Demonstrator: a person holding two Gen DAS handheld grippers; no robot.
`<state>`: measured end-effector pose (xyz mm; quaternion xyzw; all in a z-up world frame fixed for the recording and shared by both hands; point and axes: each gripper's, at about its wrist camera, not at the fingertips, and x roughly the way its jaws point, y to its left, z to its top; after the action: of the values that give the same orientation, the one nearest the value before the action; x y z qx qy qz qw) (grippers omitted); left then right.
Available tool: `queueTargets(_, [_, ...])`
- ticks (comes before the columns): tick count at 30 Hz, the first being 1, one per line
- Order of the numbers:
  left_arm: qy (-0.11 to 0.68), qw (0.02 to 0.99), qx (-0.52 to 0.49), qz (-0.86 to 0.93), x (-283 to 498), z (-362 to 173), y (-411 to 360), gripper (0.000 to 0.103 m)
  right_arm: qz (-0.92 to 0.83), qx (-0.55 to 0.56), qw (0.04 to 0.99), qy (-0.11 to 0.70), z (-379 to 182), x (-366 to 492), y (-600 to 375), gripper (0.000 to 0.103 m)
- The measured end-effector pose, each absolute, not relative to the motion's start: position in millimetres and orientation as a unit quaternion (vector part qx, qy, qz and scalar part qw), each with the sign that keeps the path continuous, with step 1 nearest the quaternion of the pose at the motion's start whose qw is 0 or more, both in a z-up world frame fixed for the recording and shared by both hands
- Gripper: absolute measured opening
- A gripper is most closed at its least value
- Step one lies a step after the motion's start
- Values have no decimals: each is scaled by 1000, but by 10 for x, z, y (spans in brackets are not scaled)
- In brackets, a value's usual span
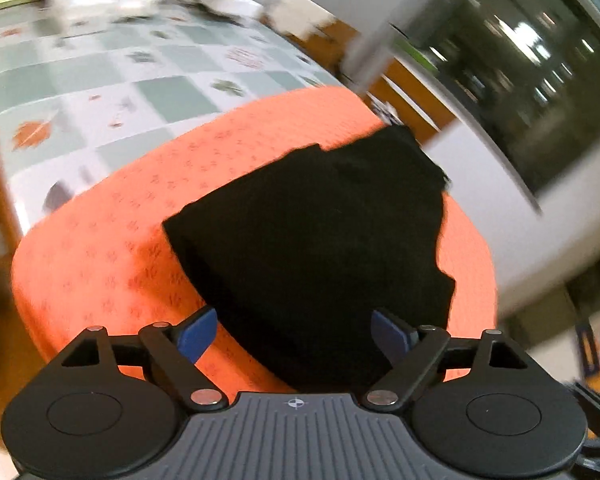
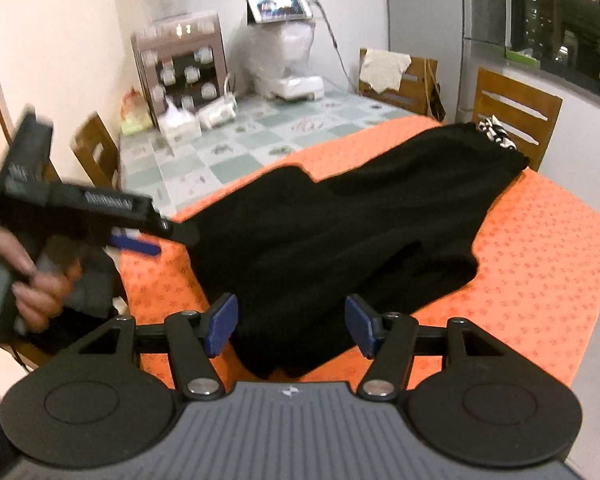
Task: Fold clothes
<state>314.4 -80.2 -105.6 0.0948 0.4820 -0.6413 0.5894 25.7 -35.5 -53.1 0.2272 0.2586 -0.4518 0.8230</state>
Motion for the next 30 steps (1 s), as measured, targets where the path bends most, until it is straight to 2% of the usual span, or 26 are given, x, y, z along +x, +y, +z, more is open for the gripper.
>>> queueTargets(6, [533, 626, 23, -569, 2818, -1206, -600, 92, -426, 264, 835, 228, -275, -503, -423, 70])
queueTargets(10, [546, 645, -17, -535, 2698, -1274, -523, 100, -416, 287, 836, 214, -129, -963, -502, 71])
queueTargets(15, [565, 650, -63, -505, 2584, -1424, -524, 100, -419, 280, 838, 206, -57, -1370, -639, 77])
queueTargets(30, [549, 710, -131, -421, 2197, -1717, -767, 101, -341, 288, 867, 220, 36, -1924, -1837, 79])
